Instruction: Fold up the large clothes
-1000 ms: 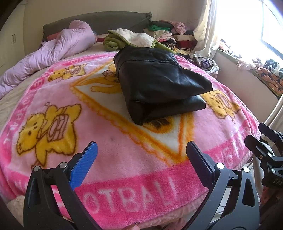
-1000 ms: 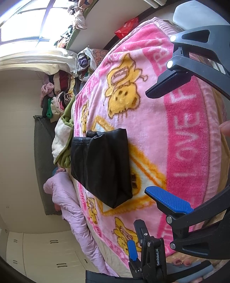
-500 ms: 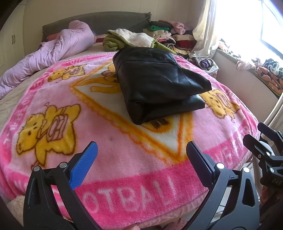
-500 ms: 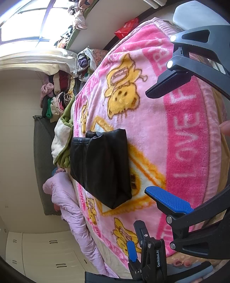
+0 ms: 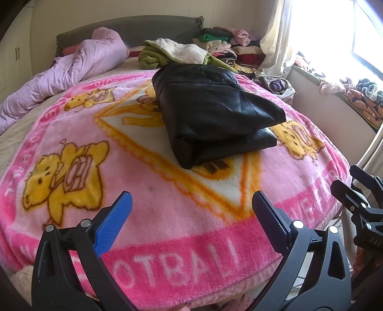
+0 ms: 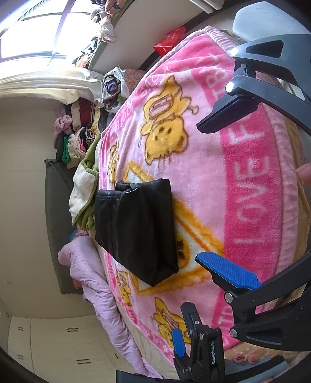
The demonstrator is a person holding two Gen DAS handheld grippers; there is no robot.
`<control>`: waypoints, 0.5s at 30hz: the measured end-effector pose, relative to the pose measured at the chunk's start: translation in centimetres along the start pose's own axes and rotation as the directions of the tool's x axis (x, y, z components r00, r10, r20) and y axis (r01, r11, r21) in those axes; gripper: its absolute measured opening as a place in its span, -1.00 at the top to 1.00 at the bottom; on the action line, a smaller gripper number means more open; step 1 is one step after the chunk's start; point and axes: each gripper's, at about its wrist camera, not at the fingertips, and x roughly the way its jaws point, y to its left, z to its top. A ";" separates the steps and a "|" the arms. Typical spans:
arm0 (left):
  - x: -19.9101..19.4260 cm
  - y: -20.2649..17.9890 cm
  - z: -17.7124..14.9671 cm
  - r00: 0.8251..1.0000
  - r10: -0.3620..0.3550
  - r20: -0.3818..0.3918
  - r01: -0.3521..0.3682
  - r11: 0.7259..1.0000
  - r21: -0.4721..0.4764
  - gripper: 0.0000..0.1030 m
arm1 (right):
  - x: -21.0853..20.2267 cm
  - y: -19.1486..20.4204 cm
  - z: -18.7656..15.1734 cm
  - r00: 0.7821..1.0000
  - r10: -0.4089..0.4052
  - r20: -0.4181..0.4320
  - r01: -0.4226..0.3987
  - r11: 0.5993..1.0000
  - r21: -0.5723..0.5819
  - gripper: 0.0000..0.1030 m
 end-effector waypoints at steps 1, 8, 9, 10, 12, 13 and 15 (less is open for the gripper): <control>0.0 0.0 0.0 1.000 0.000 -0.002 0.000 1.000 -0.001 -0.82 | -0.1 0.0 0.0 1.000 -0.001 0.001 0.001 1.000 -0.004 -0.92; -0.1 0.4 -0.2 1.000 0.008 0.000 -0.008 1.000 -0.007 -0.82 | -0.1 0.0 0.1 1.000 0.011 -0.003 -0.011 1.000 0.003 -0.92; -0.1 0.4 -0.2 1.000 0.009 0.001 -0.009 1.000 -0.008 -0.82 | -0.2 0.1 0.1 1.000 0.009 -0.002 -0.009 1.000 0.001 -0.92; -0.1 0.4 -0.2 1.000 0.008 0.002 -0.008 1.000 -0.007 -0.82 | -0.2 0.1 0.1 1.000 0.007 -0.003 -0.007 1.000 -0.003 -0.92; -0.1 0.4 -0.2 1.000 0.011 -0.001 -0.011 1.000 -0.006 -0.82 | -0.2 0.1 0.1 1.000 0.005 -0.002 -0.005 1.000 -0.002 -0.92; 0.0 0.4 -0.2 1.000 0.022 -0.004 -0.022 1.000 -0.008 -0.82 | -0.2 0.1 0.1 1.000 0.009 -0.003 -0.009 1.000 -0.002 -0.92; 0.1 0.6 -0.2 1.000 0.023 -0.009 -0.023 1.000 -0.006 -0.82 | -0.1 0.2 0.0 1.000 0.011 -0.006 -0.012 1.000 -0.003 -0.92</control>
